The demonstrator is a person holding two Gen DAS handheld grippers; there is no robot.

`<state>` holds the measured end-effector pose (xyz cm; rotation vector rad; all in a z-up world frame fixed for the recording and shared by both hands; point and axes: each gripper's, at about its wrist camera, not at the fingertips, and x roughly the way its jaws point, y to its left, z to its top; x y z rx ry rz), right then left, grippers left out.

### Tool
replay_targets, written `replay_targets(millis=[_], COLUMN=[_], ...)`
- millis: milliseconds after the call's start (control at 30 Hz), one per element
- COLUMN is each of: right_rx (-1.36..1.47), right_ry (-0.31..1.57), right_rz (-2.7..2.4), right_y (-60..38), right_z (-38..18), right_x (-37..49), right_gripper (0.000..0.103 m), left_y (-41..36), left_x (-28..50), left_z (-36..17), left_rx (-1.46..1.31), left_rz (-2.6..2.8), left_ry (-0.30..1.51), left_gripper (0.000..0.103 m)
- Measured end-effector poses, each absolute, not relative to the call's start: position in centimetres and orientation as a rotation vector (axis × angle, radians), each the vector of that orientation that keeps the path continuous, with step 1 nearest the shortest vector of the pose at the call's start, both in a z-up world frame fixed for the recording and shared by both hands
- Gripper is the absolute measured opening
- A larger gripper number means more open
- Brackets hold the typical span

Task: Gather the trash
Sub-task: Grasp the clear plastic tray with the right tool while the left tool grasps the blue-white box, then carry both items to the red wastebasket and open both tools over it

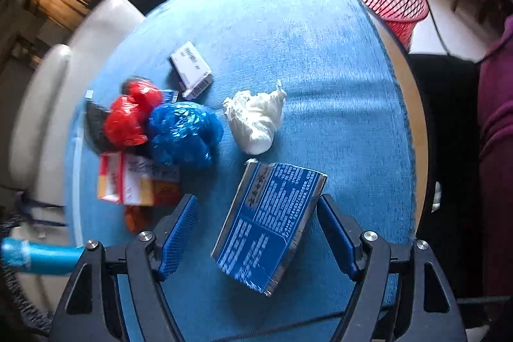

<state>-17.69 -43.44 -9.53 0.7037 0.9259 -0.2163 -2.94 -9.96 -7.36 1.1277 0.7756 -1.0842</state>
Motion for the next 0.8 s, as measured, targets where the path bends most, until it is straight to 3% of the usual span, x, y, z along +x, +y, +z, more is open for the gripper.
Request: replay_targets(millis=[333, 400, 633, 800], right_rx=[0.694, 0.688, 0.642, 0.603], right_ry=[0.943, 0.935, 0.889, 0.836], right_rz=[-0.252, -0.252, -0.28, -0.345], right_y=[-43.2, -43.2, -44.0, -45.6], right_z=[-8.9, -8.7, -7.3, -6.2], right_x=[-16.9, -16.8, -17.7, -20.1], right_gripper=[0.024, 0.024, 0.024, 0.024], left_y=[-9.2, -8.6, -6.6, -7.5], left_x=[1.0, 1.9, 1.4, -1.8], left_z=[-10.7, -10.8, -8.7, -4.2], left_rx=[1.006, 0.918, 0.726, 0.643], left_rz=[-1.209, -1.189, -1.07, -1.115], left_ry=[0.996, 1.02, 0.976, 0.901], left_gripper=[0.077, 0.07, 0.068, 0.067])
